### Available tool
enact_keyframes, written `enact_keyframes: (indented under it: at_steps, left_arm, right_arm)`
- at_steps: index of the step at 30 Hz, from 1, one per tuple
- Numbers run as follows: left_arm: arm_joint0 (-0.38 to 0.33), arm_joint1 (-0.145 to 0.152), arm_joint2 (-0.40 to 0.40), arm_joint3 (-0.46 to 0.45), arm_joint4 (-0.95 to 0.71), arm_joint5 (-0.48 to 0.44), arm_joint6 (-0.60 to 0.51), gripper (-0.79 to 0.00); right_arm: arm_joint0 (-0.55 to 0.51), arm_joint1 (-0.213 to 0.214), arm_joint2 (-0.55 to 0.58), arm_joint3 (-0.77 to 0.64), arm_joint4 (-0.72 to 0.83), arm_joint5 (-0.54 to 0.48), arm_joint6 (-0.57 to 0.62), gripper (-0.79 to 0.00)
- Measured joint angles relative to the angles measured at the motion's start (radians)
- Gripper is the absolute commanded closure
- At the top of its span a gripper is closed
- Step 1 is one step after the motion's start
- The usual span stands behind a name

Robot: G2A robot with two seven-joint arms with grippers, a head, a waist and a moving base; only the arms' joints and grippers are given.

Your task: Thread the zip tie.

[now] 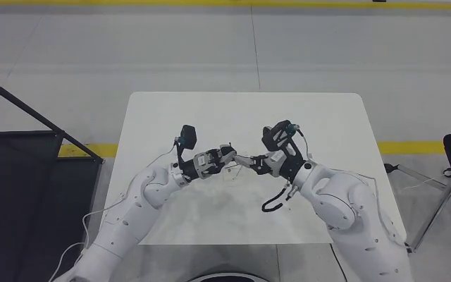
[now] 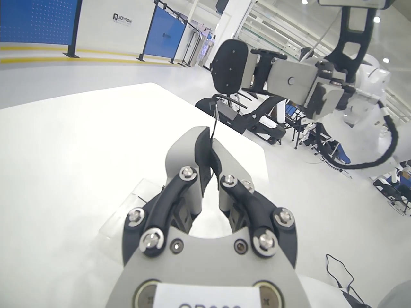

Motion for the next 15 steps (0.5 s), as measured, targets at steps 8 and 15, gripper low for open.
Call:
enact_keyframes:
  at_steps: [8,15]
  left_arm:
    - [-0.022,0.000,0.014,0.021,-0.058,-0.057,-0.033,0.000]
    - [-0.034,0.011,0.039,0.009,-0.110,-0.056,-0.061,0.000]
  right_arm:
    - [-0.050,0.025,0.105,0.079,0.167,-0.283,0.006,-0.785]
    - [-0.026,0.039,0.119,0.151,0.279,-0.463,0.064,-0.785]
